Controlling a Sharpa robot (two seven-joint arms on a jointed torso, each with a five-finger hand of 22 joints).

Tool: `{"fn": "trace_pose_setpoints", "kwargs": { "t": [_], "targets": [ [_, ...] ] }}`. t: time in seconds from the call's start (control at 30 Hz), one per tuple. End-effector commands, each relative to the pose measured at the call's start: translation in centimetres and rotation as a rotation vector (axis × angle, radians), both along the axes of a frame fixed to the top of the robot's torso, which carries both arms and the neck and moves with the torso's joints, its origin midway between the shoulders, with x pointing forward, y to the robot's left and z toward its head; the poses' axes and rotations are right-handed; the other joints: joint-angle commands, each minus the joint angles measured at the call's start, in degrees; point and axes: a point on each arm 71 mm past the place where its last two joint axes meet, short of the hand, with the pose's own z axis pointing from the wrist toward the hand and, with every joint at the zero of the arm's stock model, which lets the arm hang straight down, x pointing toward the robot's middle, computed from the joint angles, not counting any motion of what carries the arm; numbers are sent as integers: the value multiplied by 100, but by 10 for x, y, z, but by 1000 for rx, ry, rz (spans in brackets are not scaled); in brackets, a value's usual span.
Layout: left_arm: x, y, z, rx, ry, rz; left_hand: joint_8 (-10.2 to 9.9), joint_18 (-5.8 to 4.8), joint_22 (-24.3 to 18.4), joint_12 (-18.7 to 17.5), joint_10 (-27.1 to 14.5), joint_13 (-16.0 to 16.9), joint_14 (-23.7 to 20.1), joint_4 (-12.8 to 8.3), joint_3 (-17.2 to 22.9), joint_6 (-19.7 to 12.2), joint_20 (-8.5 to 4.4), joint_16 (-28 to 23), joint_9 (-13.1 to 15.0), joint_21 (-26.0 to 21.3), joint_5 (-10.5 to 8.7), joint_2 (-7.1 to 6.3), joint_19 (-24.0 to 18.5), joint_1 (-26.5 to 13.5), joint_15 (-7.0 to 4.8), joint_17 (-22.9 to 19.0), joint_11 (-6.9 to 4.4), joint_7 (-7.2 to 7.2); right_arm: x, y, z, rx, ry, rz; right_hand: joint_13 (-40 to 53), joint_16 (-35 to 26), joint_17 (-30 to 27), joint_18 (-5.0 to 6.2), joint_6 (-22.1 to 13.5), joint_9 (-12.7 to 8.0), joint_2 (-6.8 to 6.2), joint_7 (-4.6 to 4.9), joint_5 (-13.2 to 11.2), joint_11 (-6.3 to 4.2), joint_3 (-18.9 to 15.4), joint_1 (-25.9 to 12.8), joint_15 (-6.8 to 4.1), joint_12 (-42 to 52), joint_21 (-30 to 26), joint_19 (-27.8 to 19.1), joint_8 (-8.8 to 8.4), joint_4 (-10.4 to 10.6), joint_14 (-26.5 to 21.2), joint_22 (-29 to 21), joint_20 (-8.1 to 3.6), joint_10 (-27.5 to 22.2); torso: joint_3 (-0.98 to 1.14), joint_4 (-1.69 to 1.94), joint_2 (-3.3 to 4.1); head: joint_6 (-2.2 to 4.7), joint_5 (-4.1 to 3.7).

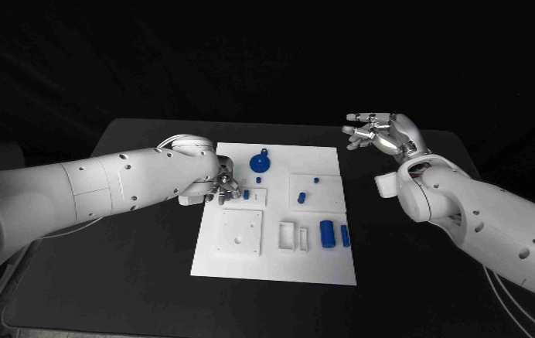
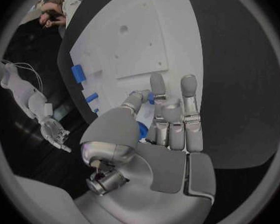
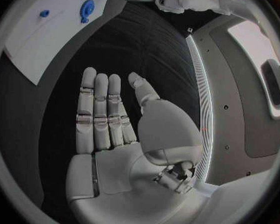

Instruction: Assemble the parts on the task board

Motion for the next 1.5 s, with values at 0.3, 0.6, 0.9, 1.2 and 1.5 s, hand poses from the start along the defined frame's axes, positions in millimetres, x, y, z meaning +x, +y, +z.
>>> {"fn": "trace_pose_setpoints", "kwargs": {
  "t": [0.3, 0.6, 0.9, 1.2, 1.5],
  "targets": [
    [0, -3, -5, 16, 53, -18, -160, -41, 93, 9, -126, 19, -109, 165, -310, 208, 39, -140, -101, -130, -731, -26, 19, 391, 36, -272, 49, -343, 0, 2, 0, 2, 4, 24, -17, 5, -24, -92, 3, 8, -4, 14, 19, 9, 2, -66, 12, -21, 35, -62, 4, 14, -41, -38, 1, -66, -1, 7, -4, -1, 0],
    [0, -4, -4, 1, 42, -16, -195, -37, 98, 28, -141, 14, -115, 233, -276, 197, 41, -143, -156, -161, -695, 42, 35, 505, 42, -332, 59, -320, 0, 2, -1, 1, 6, 25, -31, -6, -36, -90, -3, 9, -2, 15, 19, 13, -1, -65, 18, -38, 32, -71, 4, 15, -50, -63, 7, -69, 1, 3, -2, 5, -4],
    [-2, -2, -3, -43, 39, -13, -121, -21, 108, 55, -126, 14, -112, -7, -35, 204, 44, -127, -94, -131, -714, 231, 28, 402, 44, -368, 76, -312, 1, 2, -2, 0, 16, 29, -47, -15, -51, -89, -4, 8, 4, 17, 20, 15, -5, -69, 22, -55, 30, -74, 4, 18, -53, -97, 12, -66, 1, 2, -3, 9, -18],
    [-4, 7, 10, -230, 53, 26, -192, -22, 101, 58, -153, 10, -152, -107, -60, 233, 54, -154, -112, -142, -881, 328, -12, 400, 53, -457, 89, -303, 0, 6, -4, -68, 15, 69, -56, -17, -57, -87, 9, 9, 22, 17, 9, 13, 15, -33, 22, -66, 35, -79, 5, -4, -62, -116, 11, -69, 1, 9, -8, 32, -54],
    [-7, 16, 27, -414, 104, 50, -239, -22, 98, 77, -213, 14, -200, -117, -118, 221, 66, -167, -103, -165, -1002, 373, -37, 449, 66, -526, 98, -290, -1, 15, -5, -149, 14, 123, -52, 4, -48, -82, 43, 8, 48, 15, -7, 3, 60, 6, 8, -55, 77, -63, 4, -17, -43, -111, -4, -49, -5, 11, -7, 59, -55]
  ]
}}
